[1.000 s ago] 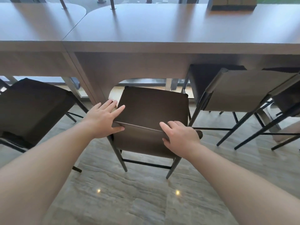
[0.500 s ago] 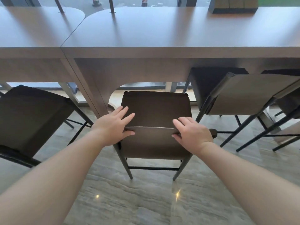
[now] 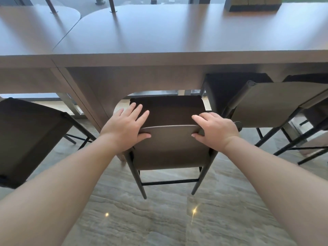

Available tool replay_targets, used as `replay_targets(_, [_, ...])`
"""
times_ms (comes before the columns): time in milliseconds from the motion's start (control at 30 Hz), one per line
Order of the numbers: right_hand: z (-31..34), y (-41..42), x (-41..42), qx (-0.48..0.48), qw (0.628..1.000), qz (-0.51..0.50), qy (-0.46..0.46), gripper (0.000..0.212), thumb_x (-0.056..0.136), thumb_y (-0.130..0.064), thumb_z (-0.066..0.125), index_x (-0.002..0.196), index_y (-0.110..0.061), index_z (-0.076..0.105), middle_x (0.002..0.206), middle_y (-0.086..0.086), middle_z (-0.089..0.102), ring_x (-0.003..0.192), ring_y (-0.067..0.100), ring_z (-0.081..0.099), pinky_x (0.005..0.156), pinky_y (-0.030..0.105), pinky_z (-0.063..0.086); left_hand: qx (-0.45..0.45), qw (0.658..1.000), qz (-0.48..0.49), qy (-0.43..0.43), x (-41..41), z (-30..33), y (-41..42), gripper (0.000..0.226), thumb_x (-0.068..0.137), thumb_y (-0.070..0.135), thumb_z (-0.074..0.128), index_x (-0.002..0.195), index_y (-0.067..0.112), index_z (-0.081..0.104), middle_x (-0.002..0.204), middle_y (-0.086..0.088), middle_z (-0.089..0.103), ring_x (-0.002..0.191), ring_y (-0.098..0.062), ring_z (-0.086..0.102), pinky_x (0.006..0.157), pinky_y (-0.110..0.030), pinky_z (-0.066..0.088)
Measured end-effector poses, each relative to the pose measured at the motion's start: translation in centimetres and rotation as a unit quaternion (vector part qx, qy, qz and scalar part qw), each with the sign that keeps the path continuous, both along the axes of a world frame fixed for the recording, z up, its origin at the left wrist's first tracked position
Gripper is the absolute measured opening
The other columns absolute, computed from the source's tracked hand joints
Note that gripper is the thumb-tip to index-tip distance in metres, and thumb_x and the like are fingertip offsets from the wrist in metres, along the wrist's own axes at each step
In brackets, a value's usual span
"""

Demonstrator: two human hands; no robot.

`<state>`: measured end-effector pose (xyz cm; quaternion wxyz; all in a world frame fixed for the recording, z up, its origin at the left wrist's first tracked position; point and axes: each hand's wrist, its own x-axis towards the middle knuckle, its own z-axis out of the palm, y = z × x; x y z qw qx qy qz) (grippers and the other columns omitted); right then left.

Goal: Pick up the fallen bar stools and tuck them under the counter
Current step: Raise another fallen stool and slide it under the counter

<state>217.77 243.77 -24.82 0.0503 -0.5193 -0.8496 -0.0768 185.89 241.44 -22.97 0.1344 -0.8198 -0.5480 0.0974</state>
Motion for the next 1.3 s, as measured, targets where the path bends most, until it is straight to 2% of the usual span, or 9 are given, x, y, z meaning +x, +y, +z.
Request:
replay_targets(133, [0.6, 1.3, -0.2, -0.024, 1.0, 0.007, 0.003, 0.044, 0.086, -0.055, 0.058, 0.121, -0.028, 0.051, 0.108, -0.004, 0.062, 0.1, 0.023, 0.06, 0.063, 0.033, 0.05, -0.022, 1.0, 0.003, -0.018, -0.1, 0.6, 1.2, 0.08, 0.091, 0.069, 0.026, 0.144, 0.013, 0.044, 0.143, -0.015, 0.052, 0.135, -0.034, 0.044, 0.093, -0.047, 0.049])
replay_targets(300, [1.2, 3.1, -0.4, -0.025, 0.999, 0.027, 0.001, 0.039, 0.088, -0.052, 0.056, 0.12, -0.029, 0.052, 0.105, -0.005, 0.064, 0.093, 0.02, 0.06, 0.056, 0.027, 0.041, -0.045, 0.998, 0.043, -0.006, 0.0, 1.4, 2.9, 0.081, 0.088, 0.077, 0.013, 0.154, 0.031, 0.021, 0.16, -0.003, 0.027, 0.148, -0.024, 0.02, 0.11, -0.04, 0.035])
replay_targets(400, [1.8, 4.2, -0.4, -0.031, 0.999, 0.041, 0.003, 0.038, 0.089, -0.049, 0.056, 0.119, -0.027, 0.053, 0.101, -0.002, 0.063, 0.091, 0.022, 0.059, 0.056, 0.029, 0.042, -0.066, 0.997, 0.041, 0.004, 0.3, 2.2, 3.9, 0.078, 0.089, 0.074, 0.015, 0.154, 0.032, 0.021, 0.161, -0.001, 0.026, 0.149, -0.022, 0.019, 0.111, -0.037, 0.033])
replay_targets(500, [2.2, 5.0, -0.4, -0.026, 0.999, 0.044, 0.001, 0.041, 0.089, -0.047, 0.058, 0.123, -0.025, 0.054, 0.094, -0.001, 0.063, 0.085, 0.025, 0.06, 0.054, 0.03, 0.036, -0.052, 0.998, 0.027, 0.015, 0.2, 3.1, 4.5, 0.077, 0.091, 0.07, 0.017, 0.15, 0.025, 0.036, 0.153, -0.003, 0.042, 0.144, -0.022, 0.032, 0.104, -0.037, 0.041])
replay_targets(600, [2.5, 5.1, -0.4, -0.032, 0.999, 0.036, 0.011, 0.037, 0.091, -0.046, 0.057, 0.121, -0.025, 0.055, 0.087, -0.002, 0.063, 0.077, 0.025, 0.06, 0.053, 0.029, 0.031, -0.049, 0.999, -0.019, -0.012, 0.4, 3.9, 4.8, 0.072, 0.093, 0.061, 0.026, 0.127, 0.012, 0.064, 0.126, -0.012, 0.066, 0.123, -0.031, 0.057, 0.084, -0.042, 0.054])
replay_targets(733, [2.3, 5.0, -0.8, -0.032, 0.999, 0.021, 0.02, 0.036, 0.092, -0.047, 0.054, 0.12, -0.025, 0.054, 0.088, -0.002, 0.062, 0.081, 0.025, 0.059, 0.054, 0.03, 0.033, -0.012, 0.999, -0.044, -0.002, -0.2, 3.7, 5.3, 0.066, 0.093, 0.057, 0.033, 0.118, 0.009, 0.07, 0.117, -0.014, 0.07, 0.112, -0.035, 0.064, 0.082, -0.045, 0.055])
replay_targets(867, [1.7, 4.0, -2.1, -0.026, 0.999, 0.008, 0.039, 0.042, 0.09, -0.043, 0.06, 0.126, -0.023, 0.057, 0.092, 0.0, 0.065, 0.087, 0.025, 0.061, 0.058, 0.032, 0.042, -0.03, 0.999, -0.024, 0.019, -1.4, 3.6, 6.3, 0.075, 0.093, 0.065, 0.026, 0.145, 0.014, 0.046, 0.146, -0.015, 0.049, 0.134, -0.035, 0.047, 0.102, -0.051, 0.044])
replay_targets(1000, [1.4, 2.7, -4.1, -0.036, 0.998, -0.006, 0.058, 0.047, 0.088, -0.038, 0.064, 0.131, -0.019, 0.058, 0.103, 0.005, 0.068, 0.101, 0.029, 0.063, 0.078, 0.04, 0.053, -0.031, 0.998, -0.014, 0.046, -3.3, 3.2, 7.5, 0.081, 0.089, 0.07, 0.021, 0.154, 0.022, 0.013, 0.16, -0.011, 0.022, 0.148, -0.031, 0.021, 0.115, -0.05, 0.027])
replay_targets(1300, [1.5, 2.6, -9.3, -0.05, 0.997, -0.033, 0.046, 0.045, 0.089, -0.03, 0.063, 0.132, -0.02, 0.058, 0.105, 0.006, 0.068, 0.105, 0.03, 0.062, 0.081, 0.043, 0.055, -0.047, 0.998, 0.008, 0.041, -7.3, 2.2, 9.9, 0.085, 0.087, 0.072, 0.019, 0.154, 0.026, -0.005, 0.163, -0.007, -0.003, 0.15, -0.026, -0.006, 0.121, -0.047, 0.009])
